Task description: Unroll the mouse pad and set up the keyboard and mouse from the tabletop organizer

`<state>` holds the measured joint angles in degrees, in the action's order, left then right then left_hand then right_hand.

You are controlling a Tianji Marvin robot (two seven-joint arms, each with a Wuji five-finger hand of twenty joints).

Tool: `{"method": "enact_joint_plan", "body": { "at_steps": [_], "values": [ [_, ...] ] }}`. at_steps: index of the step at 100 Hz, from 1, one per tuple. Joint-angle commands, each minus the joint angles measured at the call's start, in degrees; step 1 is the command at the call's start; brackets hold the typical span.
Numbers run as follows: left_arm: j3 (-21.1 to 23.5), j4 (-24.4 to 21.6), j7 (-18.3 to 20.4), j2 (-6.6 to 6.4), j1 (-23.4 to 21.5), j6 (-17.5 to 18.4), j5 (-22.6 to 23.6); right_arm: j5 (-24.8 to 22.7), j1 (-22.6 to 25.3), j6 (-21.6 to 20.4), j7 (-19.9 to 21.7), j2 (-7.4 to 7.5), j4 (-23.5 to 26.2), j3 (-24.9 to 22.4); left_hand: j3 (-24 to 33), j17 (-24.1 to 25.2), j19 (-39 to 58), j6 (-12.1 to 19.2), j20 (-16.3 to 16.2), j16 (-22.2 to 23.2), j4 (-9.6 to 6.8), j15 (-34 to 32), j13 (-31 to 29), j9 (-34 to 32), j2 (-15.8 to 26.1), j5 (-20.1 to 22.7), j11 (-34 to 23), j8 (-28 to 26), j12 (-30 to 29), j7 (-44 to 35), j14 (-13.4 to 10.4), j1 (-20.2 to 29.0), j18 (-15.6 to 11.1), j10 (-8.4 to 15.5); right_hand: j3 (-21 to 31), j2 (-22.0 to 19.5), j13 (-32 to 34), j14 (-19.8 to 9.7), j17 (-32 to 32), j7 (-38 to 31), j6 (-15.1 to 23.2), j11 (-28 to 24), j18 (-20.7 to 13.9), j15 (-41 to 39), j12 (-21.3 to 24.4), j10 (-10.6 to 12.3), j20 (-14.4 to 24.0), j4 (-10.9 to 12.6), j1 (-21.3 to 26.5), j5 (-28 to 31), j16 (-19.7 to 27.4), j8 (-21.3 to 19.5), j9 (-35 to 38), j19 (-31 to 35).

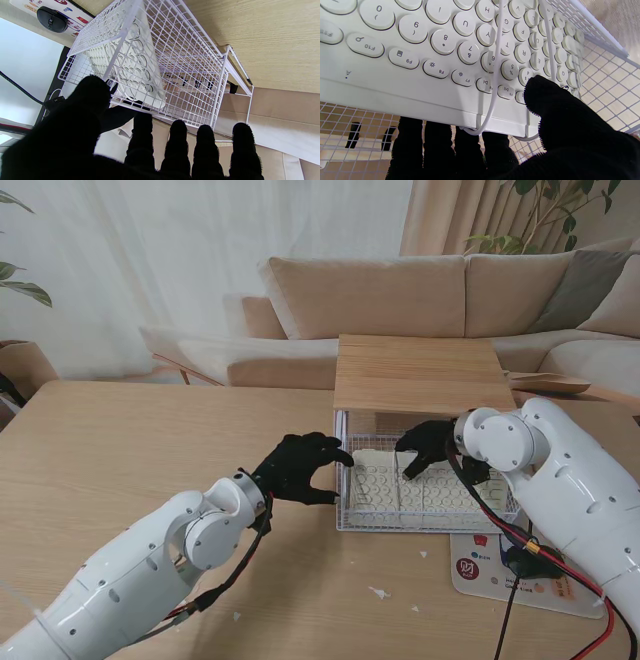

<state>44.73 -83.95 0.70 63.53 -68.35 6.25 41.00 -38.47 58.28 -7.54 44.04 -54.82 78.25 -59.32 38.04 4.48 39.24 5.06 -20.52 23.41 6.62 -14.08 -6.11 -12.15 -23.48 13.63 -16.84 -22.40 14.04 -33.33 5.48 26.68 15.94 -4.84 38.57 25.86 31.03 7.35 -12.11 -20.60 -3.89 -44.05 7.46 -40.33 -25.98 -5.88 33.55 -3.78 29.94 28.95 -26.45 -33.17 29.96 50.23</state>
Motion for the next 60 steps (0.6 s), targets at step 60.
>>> {"method": "enact_joint_plan", "body": {
  "at_steps": [60],
  "values": [
    [-0.8,1.4,0.7,0.03,0.2,-0.7,0.1,-3.3,7.9,-4.5,2.6,0.66,6.9,-6.7,-0.9,0.0,-2.9,-5.3,0.7,-0.2,-2.21,0.0,0.8,0.1,2.0,5.1,-0.2,-1.7,0.4,-6.1,-1.6,-0.5,0.5,1.9,2.1,2.4,6.9,-1.7,-2.6,-7.8,3.2,-6.9,1.2,-7.0,-4.6,2.9,-0.1,-2.1,-1.9,3.7,-2.0,-4.2,3.1,3.0]
  ]
}}
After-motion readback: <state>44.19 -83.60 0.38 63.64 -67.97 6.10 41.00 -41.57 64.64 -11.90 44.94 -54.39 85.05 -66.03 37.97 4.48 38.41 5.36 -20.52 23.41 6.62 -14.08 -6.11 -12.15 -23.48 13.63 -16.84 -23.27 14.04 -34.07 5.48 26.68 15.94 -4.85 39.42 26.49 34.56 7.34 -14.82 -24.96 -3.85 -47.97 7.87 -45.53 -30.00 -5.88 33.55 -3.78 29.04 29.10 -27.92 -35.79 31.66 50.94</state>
